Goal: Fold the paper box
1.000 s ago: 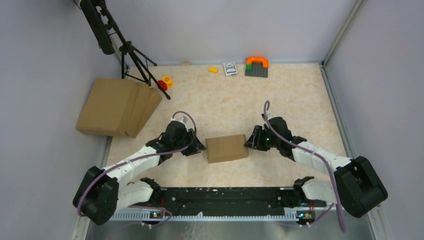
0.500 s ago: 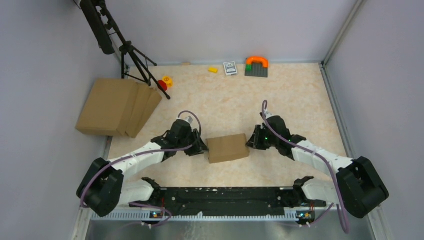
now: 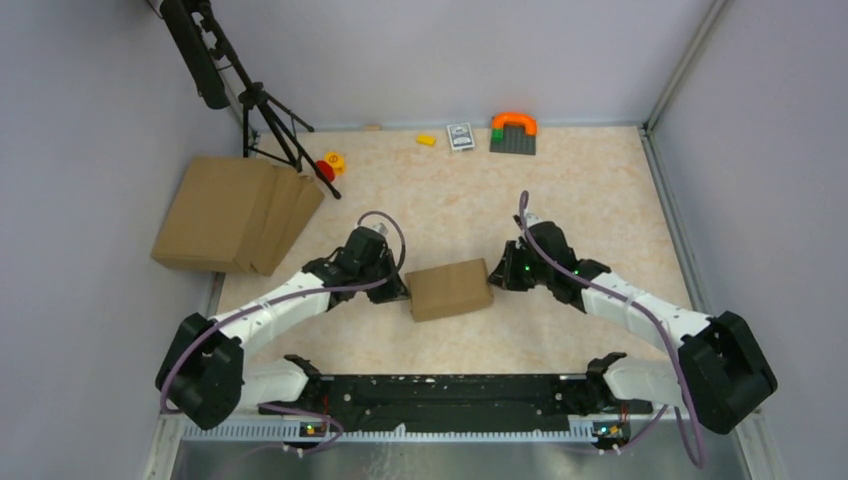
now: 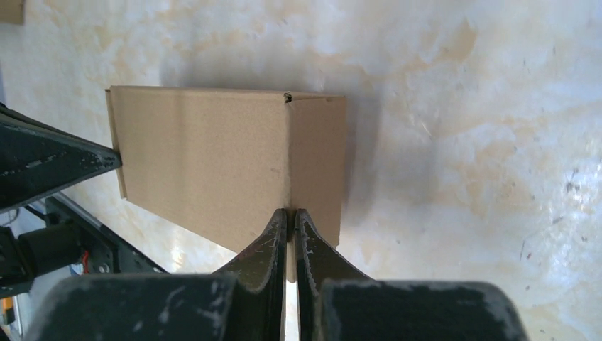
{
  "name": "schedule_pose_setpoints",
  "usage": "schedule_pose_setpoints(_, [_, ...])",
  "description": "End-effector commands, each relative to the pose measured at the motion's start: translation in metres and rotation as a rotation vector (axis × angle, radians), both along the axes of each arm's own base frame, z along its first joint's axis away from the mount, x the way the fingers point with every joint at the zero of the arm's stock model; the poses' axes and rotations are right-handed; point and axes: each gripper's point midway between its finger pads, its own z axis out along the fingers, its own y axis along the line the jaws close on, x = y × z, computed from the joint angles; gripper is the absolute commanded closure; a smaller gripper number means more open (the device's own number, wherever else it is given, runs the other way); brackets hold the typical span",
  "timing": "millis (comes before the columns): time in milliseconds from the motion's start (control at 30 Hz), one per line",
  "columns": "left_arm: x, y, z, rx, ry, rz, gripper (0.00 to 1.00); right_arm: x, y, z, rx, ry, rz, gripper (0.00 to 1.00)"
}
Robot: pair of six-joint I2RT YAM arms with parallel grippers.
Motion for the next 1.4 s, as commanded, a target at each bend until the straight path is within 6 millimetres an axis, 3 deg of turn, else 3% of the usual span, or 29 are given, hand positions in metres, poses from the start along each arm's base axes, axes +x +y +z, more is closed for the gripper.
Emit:
schedule_pose_setpoints(0, [0.015,0.014,0.036,0.079,-0.077,0.02,1.0,0.026,0.032,0.052,0.086,-0.102,0.061,1.0])
schedule_pose_setpoints(133, [0.025,0.031,0.062,0.12,-0.112,0.063,1.0,0.043,0.058,0.079,0.119,-0.14,0.111,1.0])
schedule_pose_setpoints(300, [0.042,0.075,0.101,0.174,-0.166,0.173,1.0,0.073,0.097,0.112,0.199,-0.187,0.164,1.0])
schedule_pose_setpoints(433, [0.053,0.119,0.13,0.232,-0.217,0.283,1.0,0.103,0.144,0.146,0.286,-0.238,0.233,1.0])
schedule_pose_setpoints(700, [0.059,0.191,0.181,0.34,-0.249,0.464,1.0,0.14,0.236,0.2,0.494,-0.335,0.355,1.0])
schedule_pose_setpoints(933, [0.063,0.236,0.199,0.41,-0.261,0.629,1.0,0.151,0.313,0.236,0.656,-0.407,0.463,1.0])
schedule_pose_setpoints(1367, [0.054,0.293,0.223,0.544,-0.313,0.823,1.0,0.158,0.374,0.26,0.857,-0.505,0.472,1.0])
